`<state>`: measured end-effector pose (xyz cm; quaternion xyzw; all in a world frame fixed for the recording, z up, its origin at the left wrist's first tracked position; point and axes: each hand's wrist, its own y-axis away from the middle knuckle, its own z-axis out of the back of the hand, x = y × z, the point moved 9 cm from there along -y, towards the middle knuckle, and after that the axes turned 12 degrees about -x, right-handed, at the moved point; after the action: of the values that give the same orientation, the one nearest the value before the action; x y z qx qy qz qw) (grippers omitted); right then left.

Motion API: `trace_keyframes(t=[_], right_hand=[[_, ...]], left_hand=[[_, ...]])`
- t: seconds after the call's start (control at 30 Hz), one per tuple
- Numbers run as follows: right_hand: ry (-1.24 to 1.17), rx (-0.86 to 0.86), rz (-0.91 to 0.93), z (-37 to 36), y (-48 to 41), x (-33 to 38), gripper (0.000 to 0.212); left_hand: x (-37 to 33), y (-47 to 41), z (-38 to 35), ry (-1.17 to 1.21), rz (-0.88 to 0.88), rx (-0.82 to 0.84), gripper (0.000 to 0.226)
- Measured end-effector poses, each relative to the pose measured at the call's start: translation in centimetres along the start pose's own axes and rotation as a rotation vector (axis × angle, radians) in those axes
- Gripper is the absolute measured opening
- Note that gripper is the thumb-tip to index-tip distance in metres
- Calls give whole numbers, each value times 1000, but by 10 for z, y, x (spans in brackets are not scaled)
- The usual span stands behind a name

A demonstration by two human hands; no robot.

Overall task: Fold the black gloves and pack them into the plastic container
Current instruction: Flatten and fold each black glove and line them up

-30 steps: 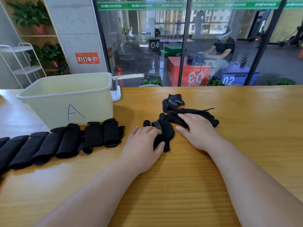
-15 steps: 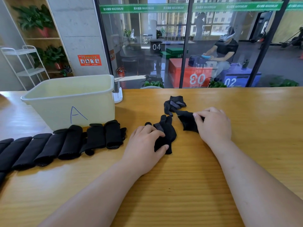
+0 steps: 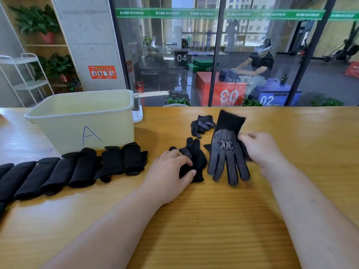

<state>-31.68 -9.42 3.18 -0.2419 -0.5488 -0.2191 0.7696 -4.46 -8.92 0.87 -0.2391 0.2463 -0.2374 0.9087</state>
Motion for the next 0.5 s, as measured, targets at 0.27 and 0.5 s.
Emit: trace_keyframes(t=[0.27, 0.5], right_hand=[[563, 85, 313, 4, 18, -7, 41], [140, 377, 111, -10, 38, -10, 50]], left_hand=[[-3, 2, 0, 8, -29, 64, 49], [-14, 5, 9, -46, -152, 93, 34]])
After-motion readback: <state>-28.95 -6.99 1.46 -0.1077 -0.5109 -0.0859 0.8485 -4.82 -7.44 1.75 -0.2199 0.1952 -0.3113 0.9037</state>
